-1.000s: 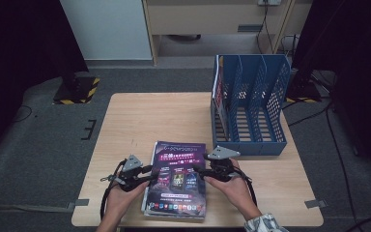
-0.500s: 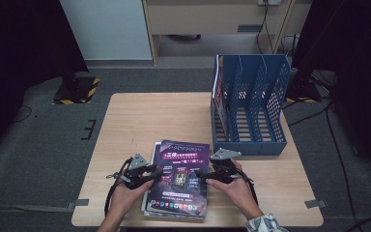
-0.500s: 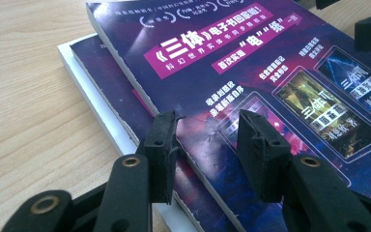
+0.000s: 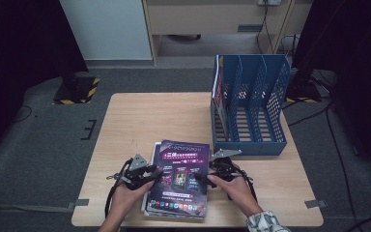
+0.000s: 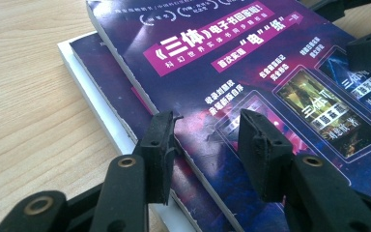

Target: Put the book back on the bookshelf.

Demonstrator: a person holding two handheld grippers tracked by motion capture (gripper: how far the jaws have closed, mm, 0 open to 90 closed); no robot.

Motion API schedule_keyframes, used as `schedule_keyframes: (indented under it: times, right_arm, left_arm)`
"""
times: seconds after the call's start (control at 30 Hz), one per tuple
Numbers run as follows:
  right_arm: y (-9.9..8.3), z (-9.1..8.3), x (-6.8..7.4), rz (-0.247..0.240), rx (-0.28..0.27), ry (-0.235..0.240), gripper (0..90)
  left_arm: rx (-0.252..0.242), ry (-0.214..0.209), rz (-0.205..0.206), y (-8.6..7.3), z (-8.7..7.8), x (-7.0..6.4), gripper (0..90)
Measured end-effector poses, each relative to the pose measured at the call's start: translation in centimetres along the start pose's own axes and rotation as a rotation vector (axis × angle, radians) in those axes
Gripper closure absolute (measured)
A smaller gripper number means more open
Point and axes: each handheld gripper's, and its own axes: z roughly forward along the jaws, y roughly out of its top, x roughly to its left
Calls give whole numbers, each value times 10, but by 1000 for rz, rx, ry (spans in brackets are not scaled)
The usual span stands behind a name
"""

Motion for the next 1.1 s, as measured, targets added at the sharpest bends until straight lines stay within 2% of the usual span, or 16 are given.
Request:
schedule_keyframes:
  times: [0.07, 0.13, 0.27, 0.5, 0.7, 0.97, 1.0, 1.1]
  right_arm:
    - [0, 2, 1, 12, 3, 15, 106]
    - [0, 2, 3, -7, -5, 11, 114]
    - [1, -2, 6, -20, 0, -20, 138]
    - [7, -8, 15, -56, -30, -66, 159]
    - [17, -11, 23, -75, -90, -47, 160]
    - [32, -10, 30, -58, -139, -12, 185]
    - [34, -9, 30, -52, -142, -4, 186]
    - [41, -5, 33, -73, -134, -10, 193]
  left_arm:
    - [-1, 4, 1, 0, 0, -1, 564]
    - [0, 8, 3, 0, 0, -1, 562]
    - [2, 7, 2, 0, 0, -1, 561]
    - [-1, 7, 0, 0, 0, 0, 559]
    - [7, 2, -4, 0, -1, 1, 559]
    - [1, 10, -7, -1, -1, 2, 556]
    - [0, 8, -9, -1, -1, 2, 556]
    - [-4, -4, -16, -2, -1, 4, 553]
